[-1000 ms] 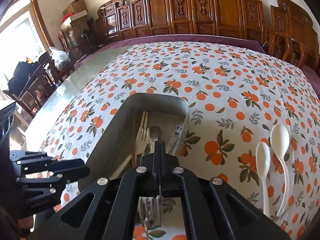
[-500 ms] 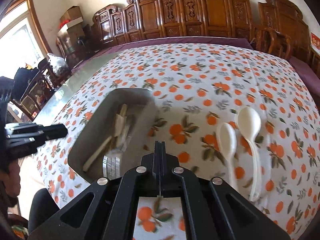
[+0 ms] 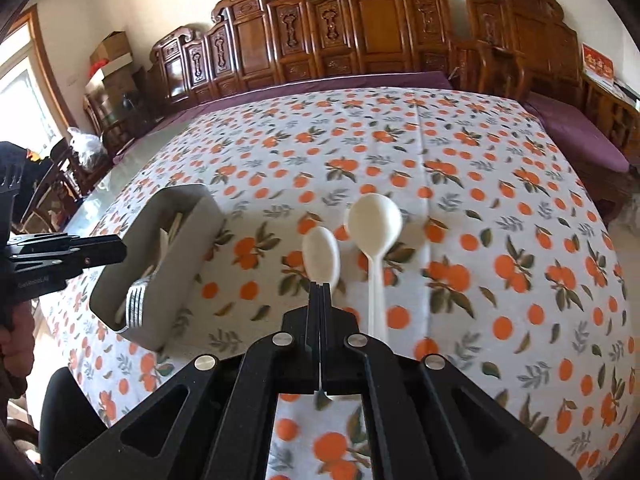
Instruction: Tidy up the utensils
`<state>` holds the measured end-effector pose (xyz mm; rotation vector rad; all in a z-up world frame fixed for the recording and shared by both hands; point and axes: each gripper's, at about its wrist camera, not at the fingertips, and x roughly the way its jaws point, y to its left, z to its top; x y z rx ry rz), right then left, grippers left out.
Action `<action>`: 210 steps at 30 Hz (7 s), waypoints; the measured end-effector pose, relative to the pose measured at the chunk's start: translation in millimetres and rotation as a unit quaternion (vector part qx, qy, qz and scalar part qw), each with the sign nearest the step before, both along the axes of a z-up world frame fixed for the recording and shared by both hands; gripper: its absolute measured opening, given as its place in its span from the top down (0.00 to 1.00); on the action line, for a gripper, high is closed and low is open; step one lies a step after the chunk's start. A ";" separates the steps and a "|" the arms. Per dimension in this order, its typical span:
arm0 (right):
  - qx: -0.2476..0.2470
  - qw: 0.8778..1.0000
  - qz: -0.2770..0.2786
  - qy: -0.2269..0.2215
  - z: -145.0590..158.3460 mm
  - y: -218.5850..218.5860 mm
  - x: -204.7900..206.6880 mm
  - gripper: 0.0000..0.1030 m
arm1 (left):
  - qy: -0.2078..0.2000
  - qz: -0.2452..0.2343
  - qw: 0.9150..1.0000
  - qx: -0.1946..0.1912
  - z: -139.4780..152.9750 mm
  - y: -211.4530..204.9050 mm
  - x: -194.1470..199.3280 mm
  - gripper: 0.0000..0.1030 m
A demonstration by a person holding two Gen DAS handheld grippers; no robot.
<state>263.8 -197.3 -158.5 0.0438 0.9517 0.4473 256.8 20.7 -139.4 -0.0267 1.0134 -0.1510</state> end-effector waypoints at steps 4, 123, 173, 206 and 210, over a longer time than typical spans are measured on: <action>0.004 1.000 -0.001 0.001 -4.4 -8.4 -2.9 0.99 | 0.015 -0.009 0.999 0.046 -12.8 -17.6 2.4 0.60; 0.020 0.994 0.109 0.004 28.7 92.2 -3.2 0.89 | 0.038 0.076 0.996 0.026 -34.9 60.2 19.4 0.93; 0.021 0.989 0.140 0.045 9.1 212.2 6.7 0.85 | -0.037 0.112 0.993 0.023 31.9 109.3 -56.2 0.76; 0.032 0.989 0.035 -0.144 140.6 35.7 -135.5 0.03 | -0.178 0.051 0.982 0.032 120.7 7.4 -159.4 0.08; 0.044 0.985 0.030 -0.166 160.8 25.0 -150.1 0.03 | -0.197 0.045 0.979 0.025 135.2 -0.2 -171.5 0.08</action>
